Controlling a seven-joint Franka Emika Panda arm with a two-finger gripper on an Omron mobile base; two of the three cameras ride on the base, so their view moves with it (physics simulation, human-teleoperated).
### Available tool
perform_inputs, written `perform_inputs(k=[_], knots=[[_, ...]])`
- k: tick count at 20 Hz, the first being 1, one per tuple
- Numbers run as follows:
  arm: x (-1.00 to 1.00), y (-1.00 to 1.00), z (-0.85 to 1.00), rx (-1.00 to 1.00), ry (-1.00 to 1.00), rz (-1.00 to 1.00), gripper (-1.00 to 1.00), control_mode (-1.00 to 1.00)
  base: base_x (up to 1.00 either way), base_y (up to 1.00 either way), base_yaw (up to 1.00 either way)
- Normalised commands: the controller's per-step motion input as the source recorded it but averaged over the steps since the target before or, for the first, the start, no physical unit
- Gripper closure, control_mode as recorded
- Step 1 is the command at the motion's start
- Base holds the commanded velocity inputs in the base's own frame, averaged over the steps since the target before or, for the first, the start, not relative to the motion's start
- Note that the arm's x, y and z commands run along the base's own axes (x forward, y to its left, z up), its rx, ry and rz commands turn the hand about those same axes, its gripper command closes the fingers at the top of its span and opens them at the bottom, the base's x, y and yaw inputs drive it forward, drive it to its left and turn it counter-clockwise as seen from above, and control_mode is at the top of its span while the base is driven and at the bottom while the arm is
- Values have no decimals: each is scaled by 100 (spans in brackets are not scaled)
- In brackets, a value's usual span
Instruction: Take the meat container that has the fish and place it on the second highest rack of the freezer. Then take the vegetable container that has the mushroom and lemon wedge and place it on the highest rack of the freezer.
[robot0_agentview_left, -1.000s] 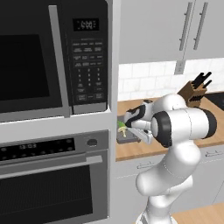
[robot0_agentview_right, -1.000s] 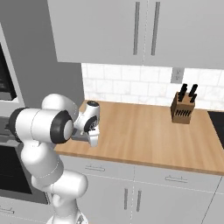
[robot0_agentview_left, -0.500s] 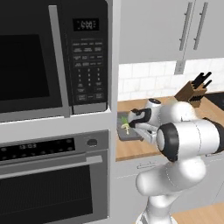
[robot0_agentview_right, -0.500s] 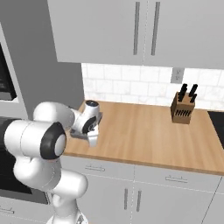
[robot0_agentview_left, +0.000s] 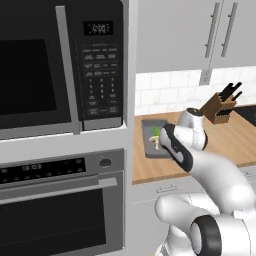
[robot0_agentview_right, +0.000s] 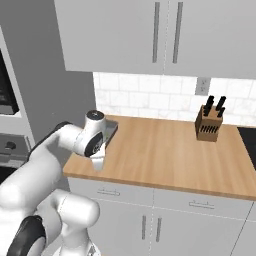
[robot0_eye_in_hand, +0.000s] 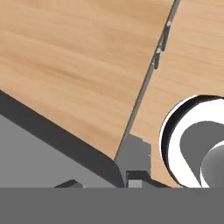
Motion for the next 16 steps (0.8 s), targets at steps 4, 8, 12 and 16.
perform_inputs(k=[4, 8, 12, 16], knots=[[-63, -12, 97, 0, 11, 0, 100, -100, 0, 0, 0], [-80, -20, 65, 0, 21, 0, 100, -100, 0, 0, 0], [-100, -22, 18, 0, 5, 0, 100, -100, 0, 0, 0], [-25, -8, -3, 0, -4, 0, 100, 100, -75, -20, 0]])
